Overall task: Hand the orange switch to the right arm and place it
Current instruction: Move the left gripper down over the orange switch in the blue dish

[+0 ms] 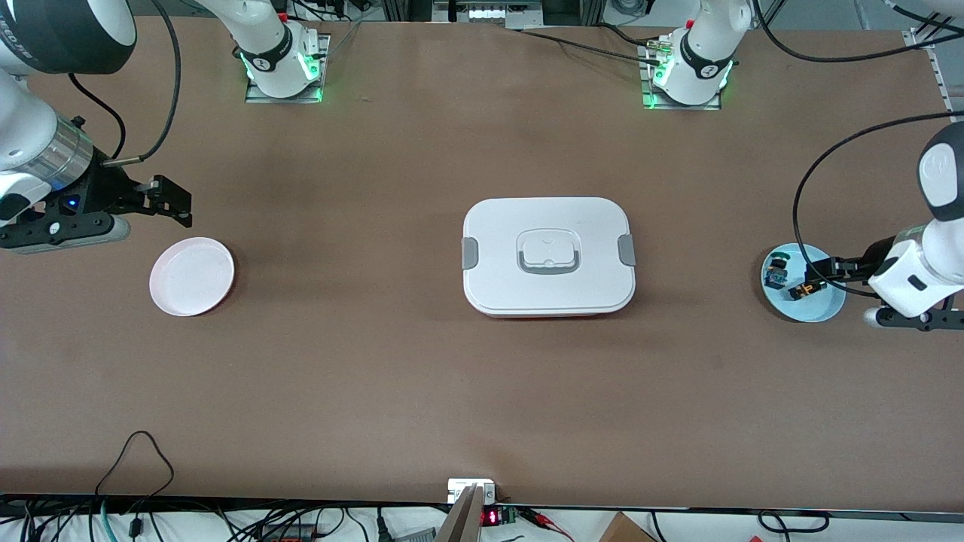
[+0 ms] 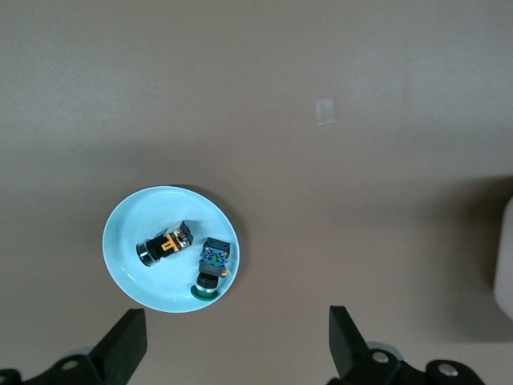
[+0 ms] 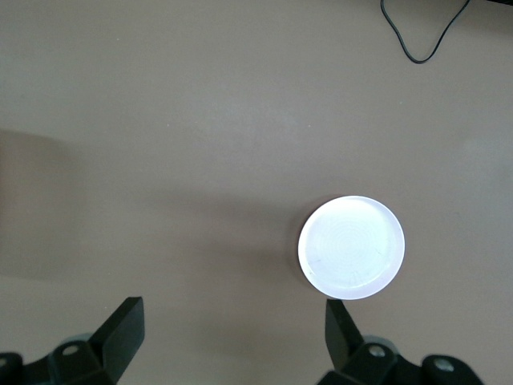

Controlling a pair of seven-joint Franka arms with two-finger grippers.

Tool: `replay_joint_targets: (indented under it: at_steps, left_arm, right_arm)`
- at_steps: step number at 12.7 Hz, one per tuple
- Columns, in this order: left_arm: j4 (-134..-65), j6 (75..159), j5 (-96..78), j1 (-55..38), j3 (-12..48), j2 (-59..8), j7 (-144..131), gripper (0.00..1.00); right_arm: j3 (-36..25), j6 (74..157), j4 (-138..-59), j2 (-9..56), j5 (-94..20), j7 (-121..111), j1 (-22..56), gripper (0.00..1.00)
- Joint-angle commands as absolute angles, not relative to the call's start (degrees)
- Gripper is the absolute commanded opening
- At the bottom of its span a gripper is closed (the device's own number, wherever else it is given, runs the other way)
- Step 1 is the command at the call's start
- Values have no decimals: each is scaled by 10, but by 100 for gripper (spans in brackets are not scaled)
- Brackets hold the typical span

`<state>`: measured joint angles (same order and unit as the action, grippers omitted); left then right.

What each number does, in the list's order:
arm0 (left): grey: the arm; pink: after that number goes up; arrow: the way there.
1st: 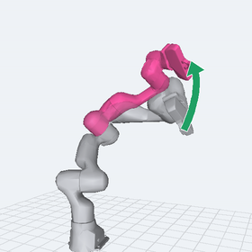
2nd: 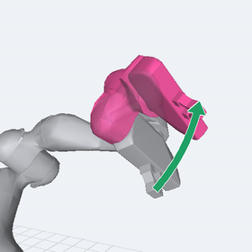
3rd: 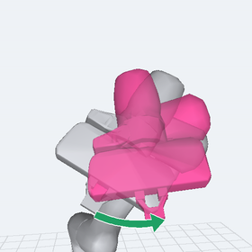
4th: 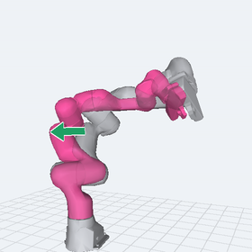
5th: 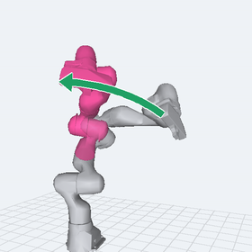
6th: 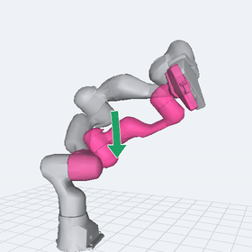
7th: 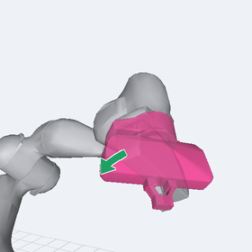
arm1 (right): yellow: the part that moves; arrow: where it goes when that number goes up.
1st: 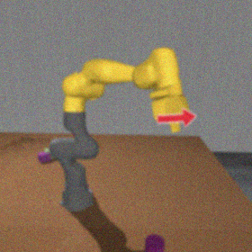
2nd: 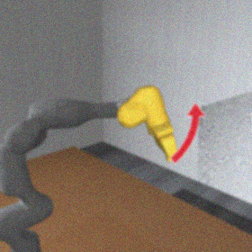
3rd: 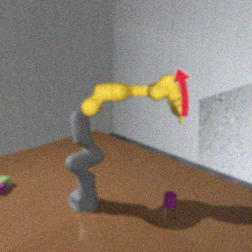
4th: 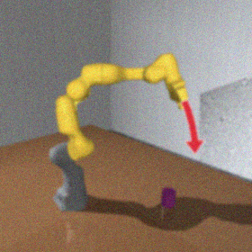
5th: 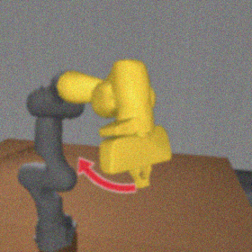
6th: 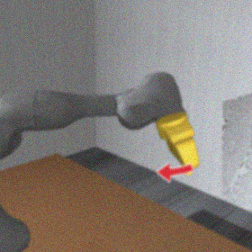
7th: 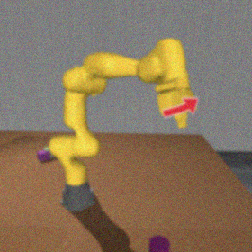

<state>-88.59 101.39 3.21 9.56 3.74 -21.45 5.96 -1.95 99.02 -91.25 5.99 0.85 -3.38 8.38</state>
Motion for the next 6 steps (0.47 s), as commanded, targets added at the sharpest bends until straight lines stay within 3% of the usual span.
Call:
replay_joint_targets:
  at_steps: [1,6]
  left_arm:
    - [-879,1019,35,112,35,-252,68,100]
    - [-872,1035,55,156,19,-331,51,100]
  right_arm:
    - [-19,988,-910,57,7,-36,83,100]
    - [-19,989,-910,57,7,-36,83,100]
